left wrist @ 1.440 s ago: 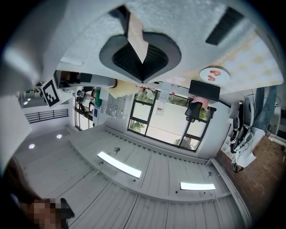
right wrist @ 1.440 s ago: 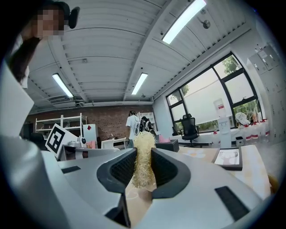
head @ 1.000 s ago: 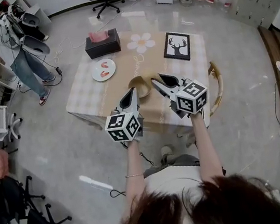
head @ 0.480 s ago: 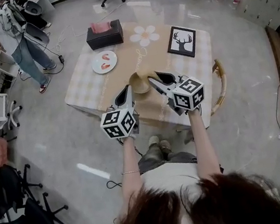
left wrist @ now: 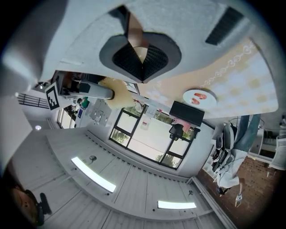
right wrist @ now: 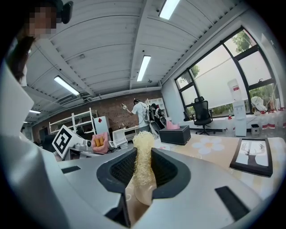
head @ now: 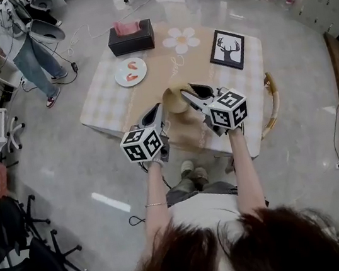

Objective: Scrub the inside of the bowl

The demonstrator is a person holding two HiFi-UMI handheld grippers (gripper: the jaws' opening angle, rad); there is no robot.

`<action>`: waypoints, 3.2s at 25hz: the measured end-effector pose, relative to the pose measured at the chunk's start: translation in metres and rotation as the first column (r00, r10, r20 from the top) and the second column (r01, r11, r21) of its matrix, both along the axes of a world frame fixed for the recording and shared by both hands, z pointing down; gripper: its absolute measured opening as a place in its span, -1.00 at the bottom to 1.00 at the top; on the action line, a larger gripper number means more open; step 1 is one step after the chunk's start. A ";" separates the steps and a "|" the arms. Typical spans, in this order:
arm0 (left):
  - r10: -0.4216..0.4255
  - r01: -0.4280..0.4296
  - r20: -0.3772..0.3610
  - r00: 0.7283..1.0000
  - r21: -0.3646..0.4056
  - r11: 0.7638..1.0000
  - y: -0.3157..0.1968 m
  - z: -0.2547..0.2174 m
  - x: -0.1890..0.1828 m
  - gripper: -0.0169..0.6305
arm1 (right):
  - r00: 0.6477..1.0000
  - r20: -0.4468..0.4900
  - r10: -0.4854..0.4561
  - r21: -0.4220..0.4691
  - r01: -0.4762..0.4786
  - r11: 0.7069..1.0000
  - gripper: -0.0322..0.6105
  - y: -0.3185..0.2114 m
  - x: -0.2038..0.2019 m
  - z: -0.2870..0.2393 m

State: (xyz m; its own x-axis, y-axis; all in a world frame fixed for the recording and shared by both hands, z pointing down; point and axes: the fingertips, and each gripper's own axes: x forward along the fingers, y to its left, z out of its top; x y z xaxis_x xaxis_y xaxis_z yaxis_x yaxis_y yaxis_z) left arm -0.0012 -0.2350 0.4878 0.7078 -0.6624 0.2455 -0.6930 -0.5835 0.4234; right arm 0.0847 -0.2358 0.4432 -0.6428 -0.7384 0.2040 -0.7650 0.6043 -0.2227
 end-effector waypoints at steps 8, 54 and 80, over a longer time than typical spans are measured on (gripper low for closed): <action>0.023 -0.026 -0.047 0.999 -0.070 0.997 -0.020 0.016 -0.014 -0.91 | 1.000 -0.017 0.017 -0.025 -0.018 1.000 -0.62 -0.018 -0.003 0.008; 0.076 -0.226 -0.320 0.944 -0.462 0.857 -0.018 0.080 0.016 -0.57 | 0.468 -0.640 -0.609 -0.323 0.555 0.766 -0.62 -0.046 -0.030 0.057; 0.080 -0.247 -0.310 0.947 -0.549 0.798 -0.010 0.091 0.021 -0.58 | -0.013 -0.696 -0.718 -0.553 0.648 0.524 -0.62 -0.037 -0.037 0.086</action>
State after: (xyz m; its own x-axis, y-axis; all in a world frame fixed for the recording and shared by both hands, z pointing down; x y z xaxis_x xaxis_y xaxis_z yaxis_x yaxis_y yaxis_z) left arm 0.0198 -0.2452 0.5792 0.8841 -0.3258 0.3350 -0.4261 -0.2681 0.8640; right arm 0.0479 -0.2731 0.5293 -0.3150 -0.0184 0.9489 0.2322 0.9679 0.0959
